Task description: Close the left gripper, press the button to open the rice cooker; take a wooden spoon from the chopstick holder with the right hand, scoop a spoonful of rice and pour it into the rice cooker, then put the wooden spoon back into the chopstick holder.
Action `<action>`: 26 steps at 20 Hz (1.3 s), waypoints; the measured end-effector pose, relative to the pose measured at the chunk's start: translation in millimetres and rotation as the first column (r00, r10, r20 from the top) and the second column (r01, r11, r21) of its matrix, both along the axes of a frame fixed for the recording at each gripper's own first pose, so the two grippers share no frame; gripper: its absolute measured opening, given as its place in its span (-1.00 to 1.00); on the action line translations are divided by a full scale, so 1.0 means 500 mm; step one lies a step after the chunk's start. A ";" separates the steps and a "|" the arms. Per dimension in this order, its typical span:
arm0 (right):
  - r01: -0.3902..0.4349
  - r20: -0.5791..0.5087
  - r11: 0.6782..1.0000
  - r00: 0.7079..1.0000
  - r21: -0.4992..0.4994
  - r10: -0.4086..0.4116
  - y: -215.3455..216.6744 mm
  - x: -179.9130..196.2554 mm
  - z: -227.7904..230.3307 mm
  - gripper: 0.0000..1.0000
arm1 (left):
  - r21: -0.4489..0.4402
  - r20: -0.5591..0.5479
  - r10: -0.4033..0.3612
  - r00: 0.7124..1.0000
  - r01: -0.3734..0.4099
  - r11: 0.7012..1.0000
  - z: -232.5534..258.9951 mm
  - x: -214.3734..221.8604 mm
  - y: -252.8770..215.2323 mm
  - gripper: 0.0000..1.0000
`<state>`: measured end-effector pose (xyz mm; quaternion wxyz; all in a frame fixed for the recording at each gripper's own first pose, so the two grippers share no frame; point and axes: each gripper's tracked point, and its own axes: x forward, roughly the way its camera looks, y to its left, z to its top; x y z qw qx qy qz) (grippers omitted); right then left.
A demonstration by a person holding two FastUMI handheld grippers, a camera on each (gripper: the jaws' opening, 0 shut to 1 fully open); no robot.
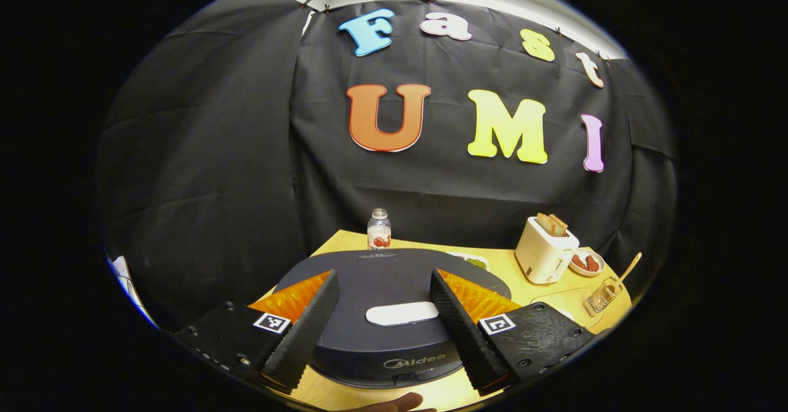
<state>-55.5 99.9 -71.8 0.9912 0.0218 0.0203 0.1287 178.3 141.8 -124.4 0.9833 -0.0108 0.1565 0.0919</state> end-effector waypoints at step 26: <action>-0.042 -0.015 0.999 0.999 -0.032 0.042 0.038 -0.015 -0.014 1.00 | 0.104 0.144 0.026 0.989 -0.042 0.994 -0.083 -0.085 -0.039 0.96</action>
